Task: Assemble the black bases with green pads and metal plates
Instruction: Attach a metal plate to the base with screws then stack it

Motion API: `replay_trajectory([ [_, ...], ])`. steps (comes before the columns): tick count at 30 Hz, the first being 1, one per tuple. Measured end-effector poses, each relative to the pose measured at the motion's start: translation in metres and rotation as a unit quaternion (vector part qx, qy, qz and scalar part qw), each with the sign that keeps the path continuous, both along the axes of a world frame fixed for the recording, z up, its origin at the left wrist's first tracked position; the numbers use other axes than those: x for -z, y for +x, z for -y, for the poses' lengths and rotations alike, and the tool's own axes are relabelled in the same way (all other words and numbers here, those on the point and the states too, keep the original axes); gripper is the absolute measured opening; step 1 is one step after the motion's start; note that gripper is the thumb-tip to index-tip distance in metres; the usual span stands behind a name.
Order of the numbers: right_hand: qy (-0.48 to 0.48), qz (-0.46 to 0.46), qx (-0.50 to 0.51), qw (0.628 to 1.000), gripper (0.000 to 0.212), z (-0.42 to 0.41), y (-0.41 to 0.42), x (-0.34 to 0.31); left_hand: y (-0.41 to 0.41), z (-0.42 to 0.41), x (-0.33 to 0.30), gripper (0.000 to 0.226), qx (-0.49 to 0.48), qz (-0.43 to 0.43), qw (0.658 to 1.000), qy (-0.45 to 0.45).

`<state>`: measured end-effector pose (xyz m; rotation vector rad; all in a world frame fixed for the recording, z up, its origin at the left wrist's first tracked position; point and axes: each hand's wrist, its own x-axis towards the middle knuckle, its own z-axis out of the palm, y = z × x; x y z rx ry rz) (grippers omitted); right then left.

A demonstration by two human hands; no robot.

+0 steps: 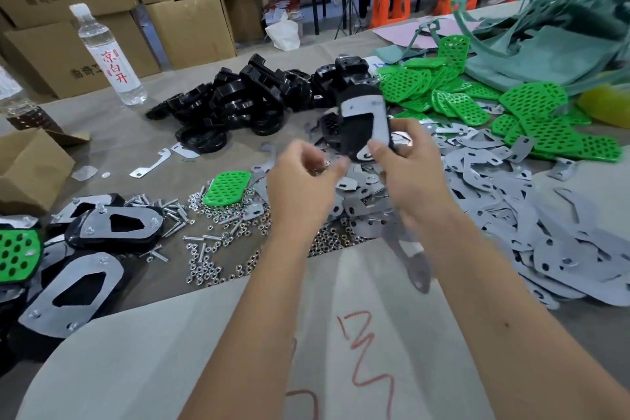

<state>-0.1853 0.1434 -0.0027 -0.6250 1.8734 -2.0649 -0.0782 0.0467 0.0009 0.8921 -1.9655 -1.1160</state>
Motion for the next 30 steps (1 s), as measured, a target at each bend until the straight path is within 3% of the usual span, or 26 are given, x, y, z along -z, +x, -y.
replay_trajectory([
  [3, -0.007, 0.048, 0.063, 0.997, 0.015, -0.004, -0.013, 0.002, 0.002, -0.010, 0.010, 0.032, 0.153, 0.171, 0.959, -0.166],
  [5, -0.006, 0.066, 0.064, 0.996, 0.015, -0.003, -0.012, 0.003, 0.001, -0.012, 0.011, 0.033, 0.168, 0.250, 0.927, -0.224],
  [11, -0.044, 0.078, 0.042, 0.995, 0.014, -0.002, -0.007, -0.001, 0.006, -0.012, 0.008, 0.016, 0.130, 0.289, 0.904, -0.286],
  [13, -0.061, 0.092, 0.028, 0.994, 0.015, -0.003, -0.006, -0.004, 0.014, -0.008, 0.009, 0.012, 0.100, 0.260, 0.929, -0.241],
  [16, -0.030, 0.089, -0.023, 0.995, 0.016, -0.001, 0.001, -0.005, 0.035, 0.004, 0.007, 0.011, 0.031, 0.122, 0.988, -0.085],
  [18, -0.002, 0.074, -0.061, 0.995, 0.016, 0.002, 0.010, -0.002, 0.053, 0.013, 0.008, 0.020, -0.032, 0.034, 0.999, 0.023],
  [21, 0.022, 0.036, -0.112, 0.993, 0.016, 0.011, 0.026, 0.002, 0.077, 0.029, 0.009, 0.009, -0.084, -0.070, 0.974, 0.198],
  [24, 0.029, 0.014, -0.155, 0.987, 0.018, 0.018, 0.035, 0.005, 0.087, 0.037, 0.005, 0.012, -0.081, -0.210, 0.909, 0.352],
  [27, 0.039, 0.005, -0.170, 0.985, 0.020, 0.023, 0.043, 0.011, 0.090, 0.040, 0.004, 0.025, -0.080, -0.288, 0.873, 0.386],
  [30, 0.035, 0.003, -0.174, 0.984, 0.020, 0.024, 0.047, 0.012, 0.092, 0.041, 0.003, 0.022, -0.086, -0.281, 0.886, 0.360],
])
